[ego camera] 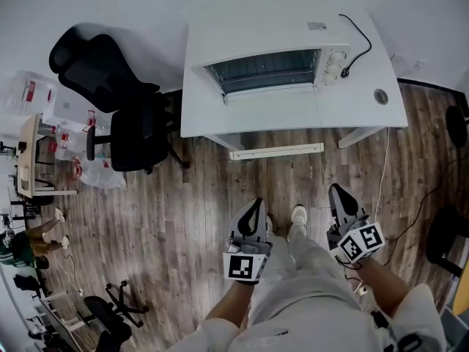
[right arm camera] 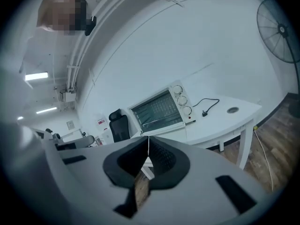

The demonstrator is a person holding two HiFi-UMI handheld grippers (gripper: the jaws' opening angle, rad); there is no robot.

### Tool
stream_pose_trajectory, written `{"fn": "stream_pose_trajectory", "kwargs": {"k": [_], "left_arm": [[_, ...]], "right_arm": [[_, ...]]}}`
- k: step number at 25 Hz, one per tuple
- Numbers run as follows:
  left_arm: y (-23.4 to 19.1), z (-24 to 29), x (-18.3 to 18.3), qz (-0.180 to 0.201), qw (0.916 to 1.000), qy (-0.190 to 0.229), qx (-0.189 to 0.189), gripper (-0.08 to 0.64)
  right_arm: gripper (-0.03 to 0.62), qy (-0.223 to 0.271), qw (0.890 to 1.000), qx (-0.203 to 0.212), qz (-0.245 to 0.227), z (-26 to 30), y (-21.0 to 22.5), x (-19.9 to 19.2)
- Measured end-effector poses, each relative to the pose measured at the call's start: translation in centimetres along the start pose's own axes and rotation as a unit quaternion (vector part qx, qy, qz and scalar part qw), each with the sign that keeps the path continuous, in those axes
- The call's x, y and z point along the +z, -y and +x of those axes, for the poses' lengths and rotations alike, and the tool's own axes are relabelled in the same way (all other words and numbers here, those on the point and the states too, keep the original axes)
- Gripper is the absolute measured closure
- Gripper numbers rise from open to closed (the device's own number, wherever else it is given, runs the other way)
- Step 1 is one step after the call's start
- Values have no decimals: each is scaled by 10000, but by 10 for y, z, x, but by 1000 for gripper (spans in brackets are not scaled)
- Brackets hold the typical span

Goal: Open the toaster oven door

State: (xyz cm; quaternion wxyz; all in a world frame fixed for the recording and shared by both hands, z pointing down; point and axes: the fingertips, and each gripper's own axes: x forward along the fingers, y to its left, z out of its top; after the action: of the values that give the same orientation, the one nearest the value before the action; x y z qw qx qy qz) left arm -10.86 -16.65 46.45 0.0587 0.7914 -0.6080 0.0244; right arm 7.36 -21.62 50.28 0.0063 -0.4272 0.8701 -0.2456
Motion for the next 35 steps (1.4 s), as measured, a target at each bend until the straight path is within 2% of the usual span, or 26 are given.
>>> {"fn": "stream_pose_trajectory", "kwargs": {"k": [7, 14, 18, 24, 29, 35], "left_arm": [[4, -22, 32, 79, 9994, 300, -142, 552], [10, -82, 62, 51, 9976, 576, -391, 552], [13, -136, 65, 109, 9962, 698, -513, 552], [23, -211, 58, 157, 9952, 638, -730, 552], [36, -243, 54, 102, 9948, 551, -854, 552], [57, -265, 47, 96, 9946, 507, -905, 552]], "right_arm": [[574, 311, 9990, 12, -317, -21, -33, 24], [574, 691, 9965, 33, -478, -59, -98, 32], [574, 855, 9948, -99, -538, -94, -135, 16], [574, 1040, 9924, -349, -551, -162, -180, -5], [574, 955, 9925, -558, -519, -201, -191, -17], [574, 1002, 9914, -615, -577, -235, -195, -21]]}}
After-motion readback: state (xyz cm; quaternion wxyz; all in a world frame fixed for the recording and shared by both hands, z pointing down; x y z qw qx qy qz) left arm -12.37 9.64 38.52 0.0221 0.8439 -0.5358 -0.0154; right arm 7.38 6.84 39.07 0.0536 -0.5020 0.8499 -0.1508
